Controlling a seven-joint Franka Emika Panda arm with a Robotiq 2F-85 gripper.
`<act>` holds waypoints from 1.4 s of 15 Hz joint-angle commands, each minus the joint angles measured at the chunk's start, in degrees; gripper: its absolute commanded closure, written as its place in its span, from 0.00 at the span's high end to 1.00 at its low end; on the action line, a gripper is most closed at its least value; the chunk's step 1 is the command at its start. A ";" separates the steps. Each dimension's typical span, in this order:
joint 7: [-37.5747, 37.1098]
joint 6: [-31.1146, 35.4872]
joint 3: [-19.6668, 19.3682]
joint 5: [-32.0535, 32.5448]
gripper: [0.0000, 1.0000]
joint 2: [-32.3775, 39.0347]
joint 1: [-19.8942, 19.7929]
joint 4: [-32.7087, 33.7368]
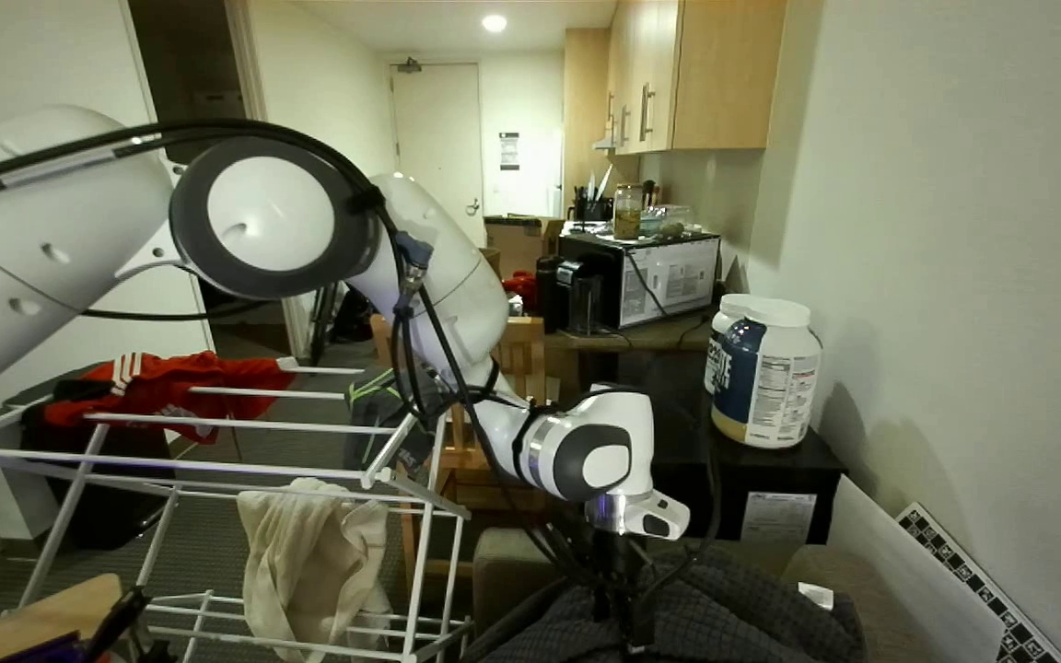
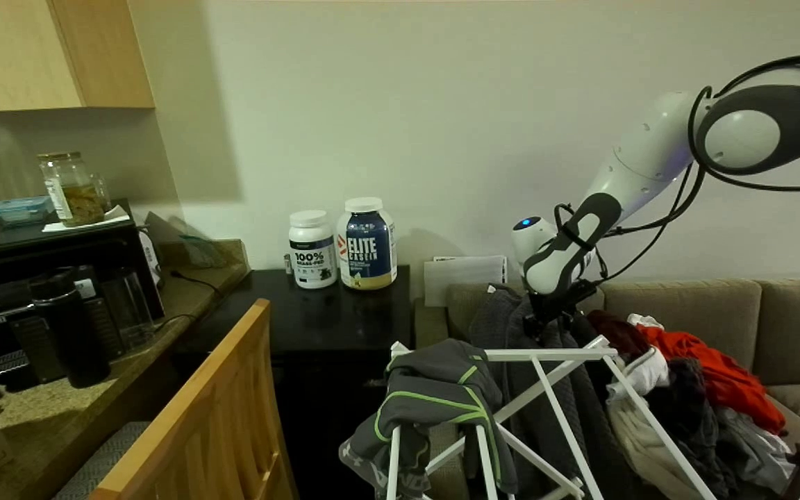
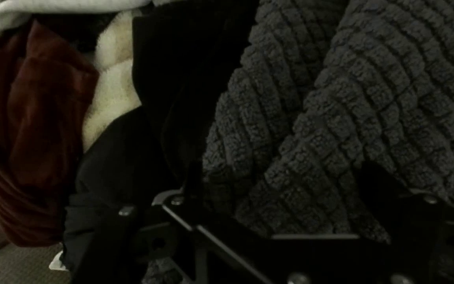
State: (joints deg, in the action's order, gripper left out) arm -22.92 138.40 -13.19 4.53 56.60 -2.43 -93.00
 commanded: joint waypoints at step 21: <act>-12.37 16.39 -2.59 -3.11 0.06 7.40 12.18 -7.81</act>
State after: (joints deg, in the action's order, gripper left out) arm -31.77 150.32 -16.25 3.08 62.01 5.01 -96.49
